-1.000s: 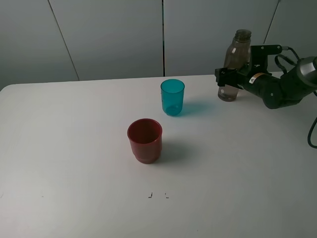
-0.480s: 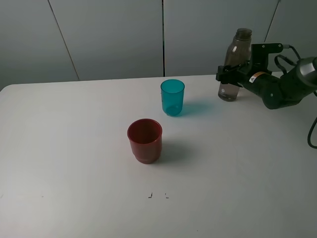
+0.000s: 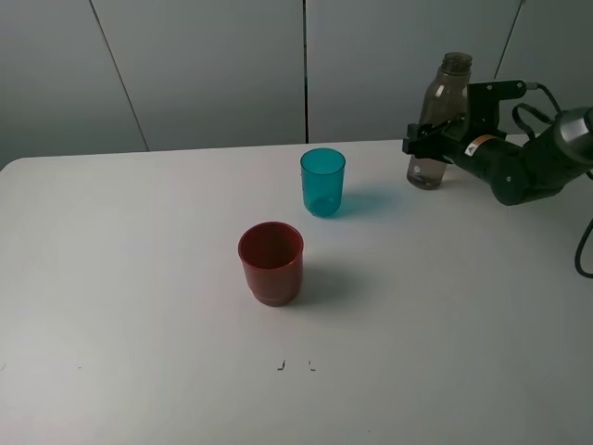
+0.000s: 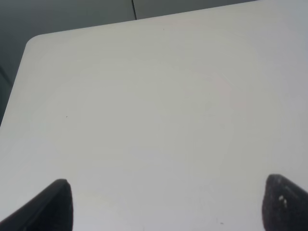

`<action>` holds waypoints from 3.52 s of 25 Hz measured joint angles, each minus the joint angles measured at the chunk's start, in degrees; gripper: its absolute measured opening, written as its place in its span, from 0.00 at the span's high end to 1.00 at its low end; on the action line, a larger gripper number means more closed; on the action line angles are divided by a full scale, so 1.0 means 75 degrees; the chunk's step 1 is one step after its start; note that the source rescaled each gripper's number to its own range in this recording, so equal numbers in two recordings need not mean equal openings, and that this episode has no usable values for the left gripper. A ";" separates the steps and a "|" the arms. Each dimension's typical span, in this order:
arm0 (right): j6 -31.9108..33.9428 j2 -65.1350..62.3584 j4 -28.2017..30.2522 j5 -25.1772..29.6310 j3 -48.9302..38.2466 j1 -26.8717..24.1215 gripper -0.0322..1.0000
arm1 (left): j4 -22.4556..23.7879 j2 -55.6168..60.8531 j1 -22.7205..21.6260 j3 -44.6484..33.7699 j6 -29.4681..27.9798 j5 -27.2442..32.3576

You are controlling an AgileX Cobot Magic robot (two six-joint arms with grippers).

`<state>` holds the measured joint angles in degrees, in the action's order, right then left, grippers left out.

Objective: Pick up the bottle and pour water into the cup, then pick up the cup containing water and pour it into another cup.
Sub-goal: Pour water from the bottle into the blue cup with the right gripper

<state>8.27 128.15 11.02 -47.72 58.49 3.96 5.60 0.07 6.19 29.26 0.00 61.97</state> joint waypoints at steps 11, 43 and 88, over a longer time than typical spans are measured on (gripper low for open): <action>-0.1294 -0.0692 0.0735 0.0702 0.0000 0.0308 0.97 | 0.0000 0.0000 0.0000 0.0000 0.0000 0.0000; -0.4590 -0.0443 0.1046 0.0987 0.1152 0.0825 0.97 | 0.0000 0.0000 0.0000 0.0000 0.0052 0.0000; -0.9246 -0.0262 0.2126 0.1036 0.1295 0.0831 0.97 | 0.0000 0.0000 0.0000 0.0000 0.0052 0.0000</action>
<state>-61.08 126.19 26.97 -39.94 68.20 10.19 5.60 0.07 6.19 29.26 0.39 61.97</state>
